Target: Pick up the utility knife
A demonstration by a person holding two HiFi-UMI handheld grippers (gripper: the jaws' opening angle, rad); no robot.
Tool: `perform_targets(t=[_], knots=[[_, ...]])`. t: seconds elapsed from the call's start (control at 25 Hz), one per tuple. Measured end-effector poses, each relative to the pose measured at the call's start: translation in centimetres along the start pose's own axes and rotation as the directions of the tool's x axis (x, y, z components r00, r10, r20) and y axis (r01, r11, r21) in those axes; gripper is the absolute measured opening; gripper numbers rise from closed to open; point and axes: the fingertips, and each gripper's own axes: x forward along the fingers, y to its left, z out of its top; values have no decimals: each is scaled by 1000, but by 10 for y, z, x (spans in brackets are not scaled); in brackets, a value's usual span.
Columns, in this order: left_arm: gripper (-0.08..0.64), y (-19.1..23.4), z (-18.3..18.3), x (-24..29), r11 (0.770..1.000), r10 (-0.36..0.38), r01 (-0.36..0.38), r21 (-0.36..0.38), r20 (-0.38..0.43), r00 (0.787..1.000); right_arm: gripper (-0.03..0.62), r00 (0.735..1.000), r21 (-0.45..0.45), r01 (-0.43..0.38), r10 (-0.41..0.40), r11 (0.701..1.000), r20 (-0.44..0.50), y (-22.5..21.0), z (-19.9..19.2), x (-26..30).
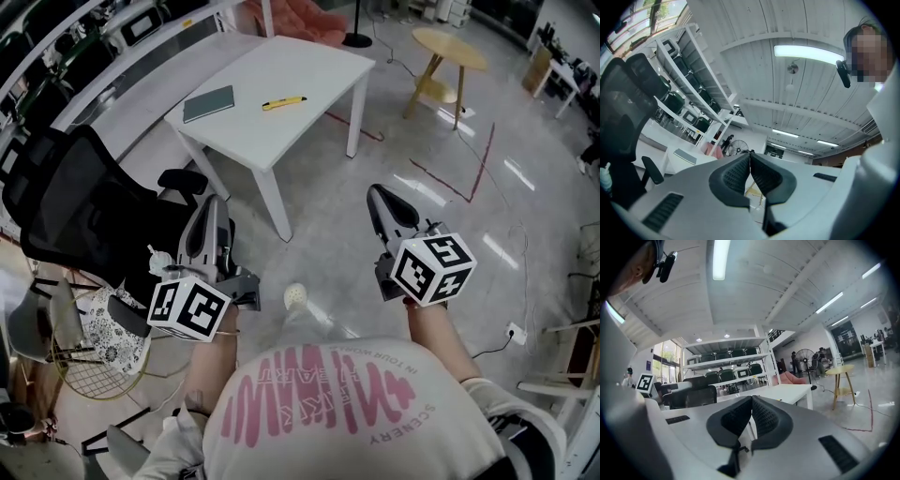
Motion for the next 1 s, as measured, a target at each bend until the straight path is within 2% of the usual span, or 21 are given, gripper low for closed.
perform_targets(t=[0.28,0.76,1.0], knots=[[25,36,23,96,998,-59,59,-6,-9,998,12,1000,-11,-18,18,1000,12,-15,43,99],[25,124,70,232,993,-120,119,4,32,992,12,990,-8,-22,23,1000,136,-44,108,255],[25,166,51,268,994,-105,104,-23,-26,994,12,980,33,-52,44,998,193,-58,110,307]])
